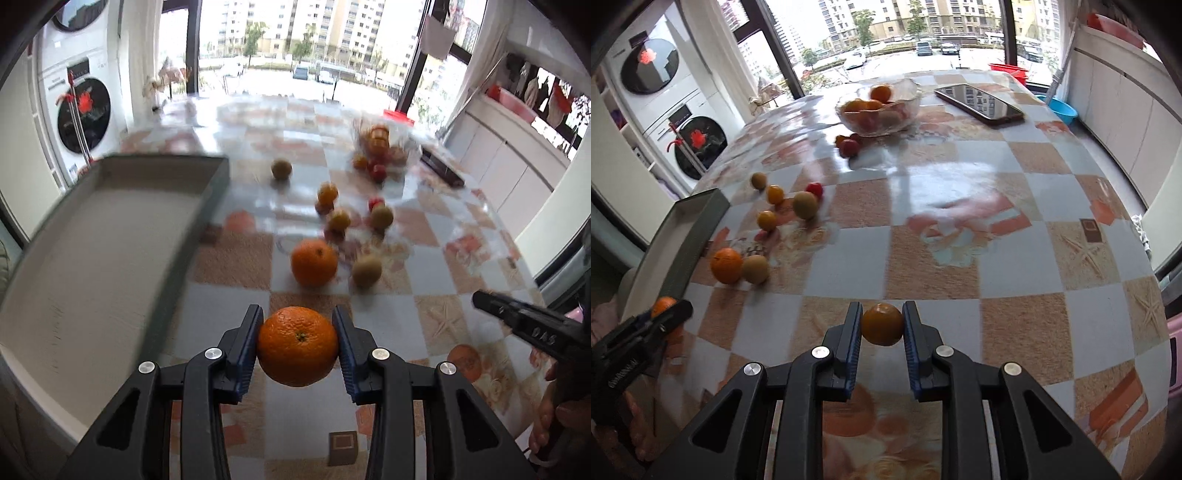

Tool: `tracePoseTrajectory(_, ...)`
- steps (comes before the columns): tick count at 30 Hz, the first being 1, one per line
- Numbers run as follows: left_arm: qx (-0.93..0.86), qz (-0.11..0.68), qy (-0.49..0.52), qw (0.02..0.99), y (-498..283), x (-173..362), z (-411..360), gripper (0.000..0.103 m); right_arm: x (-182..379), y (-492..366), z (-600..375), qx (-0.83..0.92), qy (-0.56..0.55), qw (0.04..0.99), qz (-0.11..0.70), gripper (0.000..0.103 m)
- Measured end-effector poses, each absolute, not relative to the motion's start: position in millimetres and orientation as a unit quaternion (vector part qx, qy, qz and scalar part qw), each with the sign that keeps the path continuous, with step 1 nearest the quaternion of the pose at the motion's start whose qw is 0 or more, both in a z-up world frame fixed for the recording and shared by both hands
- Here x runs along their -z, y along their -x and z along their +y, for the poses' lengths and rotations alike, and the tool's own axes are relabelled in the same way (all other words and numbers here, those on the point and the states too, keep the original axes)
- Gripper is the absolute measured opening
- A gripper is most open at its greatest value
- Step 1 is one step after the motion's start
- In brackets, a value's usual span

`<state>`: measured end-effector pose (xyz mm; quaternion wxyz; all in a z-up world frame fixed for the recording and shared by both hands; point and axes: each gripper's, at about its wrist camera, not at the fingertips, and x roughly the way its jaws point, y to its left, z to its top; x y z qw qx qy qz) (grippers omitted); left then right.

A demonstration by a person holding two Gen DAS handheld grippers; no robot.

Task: Organize fruits
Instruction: 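Carry both oranges over the white tray and open both tools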

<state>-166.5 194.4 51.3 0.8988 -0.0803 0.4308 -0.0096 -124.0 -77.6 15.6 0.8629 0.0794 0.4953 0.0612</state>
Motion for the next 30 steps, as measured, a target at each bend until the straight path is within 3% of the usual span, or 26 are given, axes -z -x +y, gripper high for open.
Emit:
tracePoseTrajectory(6, -0.049, 0.396, 0.071, 0.914, 175.8, -69.8, 246.4, 0.04, -29.8, 120.1, -18.9, -0.117, -0.052, 0.858, 0.497, 0.024)
tracePoseTrajectory(16, -0.157, 0.419, 0.103, 0.888, 181.6, -42.4, 359.7, 0.04, -38.1, 100.0, 123.3, -0.239, -0.012, 0.828, 0.507, 0.024)
tracePoseTrajectory(24, -0.176, 0.442, 0.107, 0.873, 177.7, -17.7, 382.7, 0.04, -25.6, 96.5, 223.3, -0.307, 0.042, 0.8, 0.514, 0.024)
tracePoseTrajectory(30, -0.172, 0.438, 0.101, 0.876, 183.6, -17.9, 381.9, 0.04, 3.5, 100.7, 235.9, -0.304, 0.087, 0.768, 0.557, 0.025)
